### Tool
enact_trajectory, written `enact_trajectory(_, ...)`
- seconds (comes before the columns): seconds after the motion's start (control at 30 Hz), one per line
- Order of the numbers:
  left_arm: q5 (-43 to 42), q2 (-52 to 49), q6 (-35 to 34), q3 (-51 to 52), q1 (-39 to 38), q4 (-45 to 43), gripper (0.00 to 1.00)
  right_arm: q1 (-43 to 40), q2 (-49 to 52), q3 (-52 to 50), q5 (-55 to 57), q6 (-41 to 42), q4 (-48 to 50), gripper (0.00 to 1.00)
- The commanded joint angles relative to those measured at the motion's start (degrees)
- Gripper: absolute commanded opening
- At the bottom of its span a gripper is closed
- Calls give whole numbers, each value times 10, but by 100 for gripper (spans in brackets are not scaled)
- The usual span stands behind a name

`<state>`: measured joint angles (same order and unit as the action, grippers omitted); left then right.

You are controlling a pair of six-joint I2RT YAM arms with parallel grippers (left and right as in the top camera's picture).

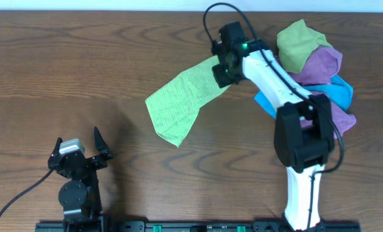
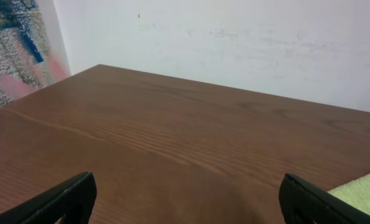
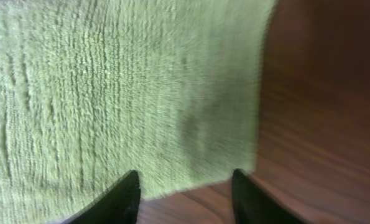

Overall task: Fold the cloth
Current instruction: 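Carry the lime green cloth leftward and drape it over the table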

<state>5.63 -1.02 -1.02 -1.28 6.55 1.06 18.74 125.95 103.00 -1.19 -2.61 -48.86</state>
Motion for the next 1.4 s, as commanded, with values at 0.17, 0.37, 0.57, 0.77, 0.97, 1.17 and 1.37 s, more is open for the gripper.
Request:
enact_trajectory(0.17,20,0,10,10,2,26,95,-53,-3,7,-30,-14,25,63)
enact_trajectory(0.37,20,0,10,10,2,26,95,-81,7,7,-179,-73,36,66)
enact_trajectory(0.57,20,0,10,10,2,26,95,-83,28,-15,-214,-100,32,64)
enact_trajectory(0.77,20,0,10,10,2,26,96,-92,59,-15,-248,-103,28,62)
enact_trajectory(0.97,20,0,10,10,2,26,95,-105,62,-15,-248,-103,27,62)
enact_trajectory(1.17,20,0,10,10,2,26,95,-105,64,-15,-286,-103,24,55)
enact_trajectory(1.37,20,0,10,10,2,26,95,-104,64,-15,-299,-103,21,47)
